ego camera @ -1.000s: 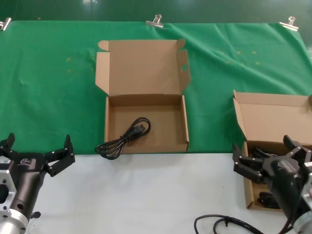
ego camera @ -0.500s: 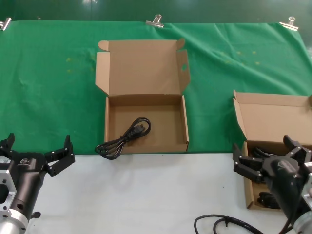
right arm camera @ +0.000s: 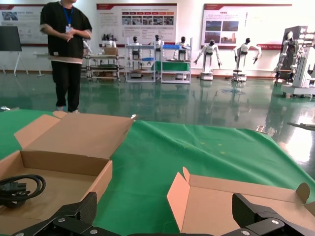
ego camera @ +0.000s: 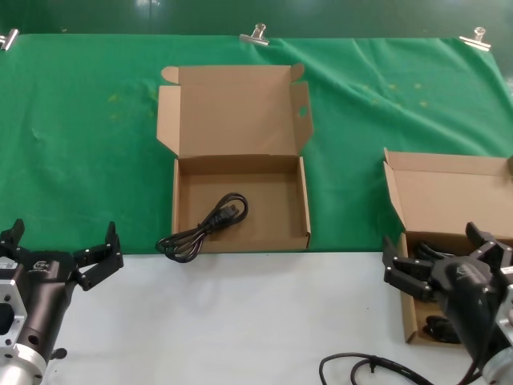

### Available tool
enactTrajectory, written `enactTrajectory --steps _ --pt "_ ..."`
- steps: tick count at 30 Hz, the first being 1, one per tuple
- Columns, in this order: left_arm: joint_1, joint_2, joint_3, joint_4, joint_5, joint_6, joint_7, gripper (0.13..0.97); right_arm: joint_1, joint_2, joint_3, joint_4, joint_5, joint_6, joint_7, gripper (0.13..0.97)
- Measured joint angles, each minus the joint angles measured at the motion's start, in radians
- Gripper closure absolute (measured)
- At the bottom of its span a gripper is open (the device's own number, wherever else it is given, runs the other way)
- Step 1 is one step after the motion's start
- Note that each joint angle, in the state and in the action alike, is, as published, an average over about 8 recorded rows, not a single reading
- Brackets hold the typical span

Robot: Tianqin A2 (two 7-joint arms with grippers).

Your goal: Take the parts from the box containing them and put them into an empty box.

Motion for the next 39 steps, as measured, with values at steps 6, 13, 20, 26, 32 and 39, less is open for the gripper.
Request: enactTrajectory --steps 6,13,20,26,32,39 --pt "0.000 0.000 0.000 0.000 0.000 0.000 0.000 0.132 0.000 0.000 0.000 0.000 0.000 0.000 0.000 0.129" --pt "0.000 0.000 0.000 0.000 0.000 0.000 0.000 0.132 0.000 0.000 0.000 0.000 0.000 0.000 0.000 0.129" --pt "0.000 0.000 0.000 0.000 0.000 0.000 0.000 0.132 0.000 0.000 0.000 0.000 0.000 0.000 0.000 0.129" --pt "0.000 0.000 0.000 0.000 0.000 0.000 0.000 0.132 0.000 0.000 0.000 0.000 0.000 0.000 0.000 0.129" --pt "0.000 0.000 0.000 0.000 0.000 0.000 0.000 0.132 0.000 0.000 0.000 0.000 0.000 0.000 0.000 0.129" --pt "0.000 0.000 0.000 0.000 0.000 0.000 0.000 0.132 0.000 0.000 0.000 0.000 0.000 0.000 0.000 0.129"
